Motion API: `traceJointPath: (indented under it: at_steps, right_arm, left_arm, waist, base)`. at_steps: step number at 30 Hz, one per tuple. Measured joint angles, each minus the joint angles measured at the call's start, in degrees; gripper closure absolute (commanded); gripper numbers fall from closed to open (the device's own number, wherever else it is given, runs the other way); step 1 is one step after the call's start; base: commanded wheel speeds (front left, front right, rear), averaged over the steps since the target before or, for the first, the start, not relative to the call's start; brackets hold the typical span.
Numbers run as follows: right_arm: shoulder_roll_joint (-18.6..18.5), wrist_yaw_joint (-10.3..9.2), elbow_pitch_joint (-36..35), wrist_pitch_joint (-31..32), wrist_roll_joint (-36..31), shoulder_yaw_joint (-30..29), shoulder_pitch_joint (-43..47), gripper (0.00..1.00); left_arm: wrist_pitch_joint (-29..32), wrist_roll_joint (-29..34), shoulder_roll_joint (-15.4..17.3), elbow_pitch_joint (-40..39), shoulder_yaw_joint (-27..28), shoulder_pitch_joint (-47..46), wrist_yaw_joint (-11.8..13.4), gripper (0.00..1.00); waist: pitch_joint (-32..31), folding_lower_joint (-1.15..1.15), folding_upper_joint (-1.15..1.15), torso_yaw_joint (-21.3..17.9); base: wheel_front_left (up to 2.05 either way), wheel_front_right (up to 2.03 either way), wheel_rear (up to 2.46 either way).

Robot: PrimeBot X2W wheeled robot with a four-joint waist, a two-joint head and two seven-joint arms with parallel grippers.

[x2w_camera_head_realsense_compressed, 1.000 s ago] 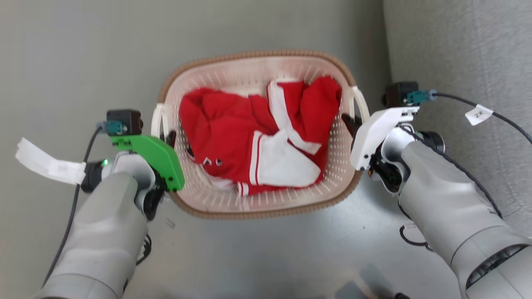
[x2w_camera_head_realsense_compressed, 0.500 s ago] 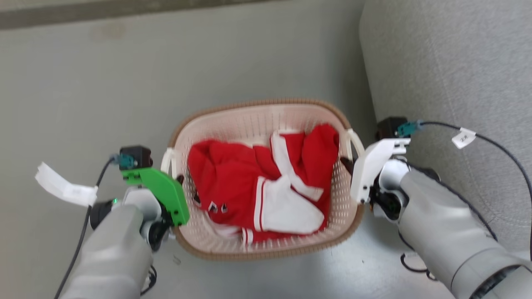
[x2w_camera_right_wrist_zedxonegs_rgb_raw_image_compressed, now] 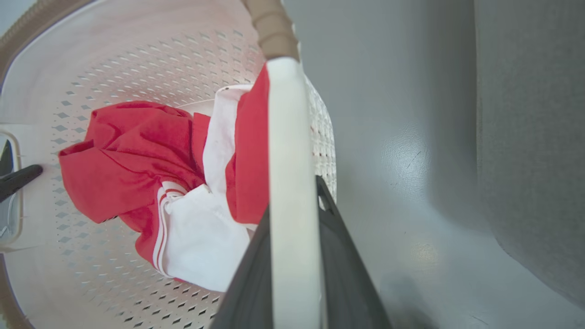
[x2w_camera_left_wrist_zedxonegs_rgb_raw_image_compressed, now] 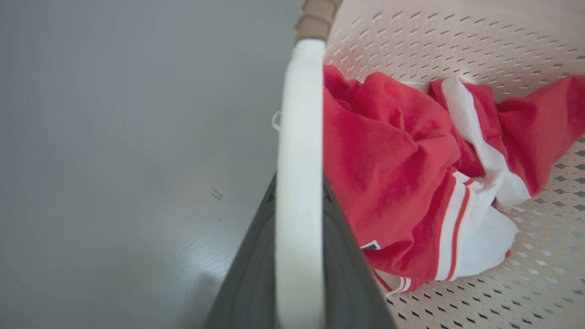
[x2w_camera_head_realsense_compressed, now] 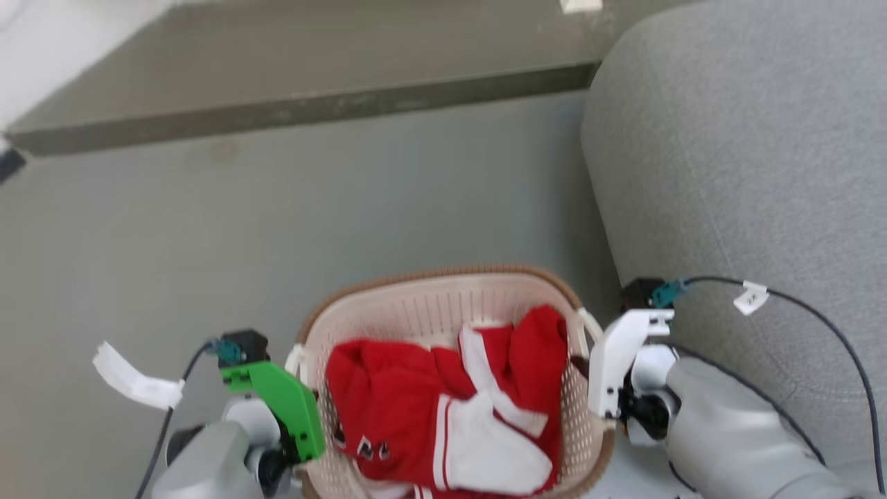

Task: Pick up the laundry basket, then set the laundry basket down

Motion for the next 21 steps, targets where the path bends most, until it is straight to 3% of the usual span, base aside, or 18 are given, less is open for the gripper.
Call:
traceJointPath:
  at_steps: [10,21]
  right_arm:
    - [0.01,0.00,0.41,1.88,1.11,1.29,2.45,1.00]
    - [-0.03,-0.01,0.77,2.98,1.82,2.11,2.63,1.00]
  left_arm:
    - [1.74,-1.21,-0.20,0.15,-0.62,2.61,0.00,1.00]
    - [2.68,-2.20,-0.19,0.10,-1.36,3.33,0.00,1.00]
  waist:
    - [-6.04,0.00,0.00,-0.16]
    - [-8.09,0.00,0.00,-0.18]
  base:
    - [0.00,0.00,0.00]
    - [0.00,0.00,0.00]
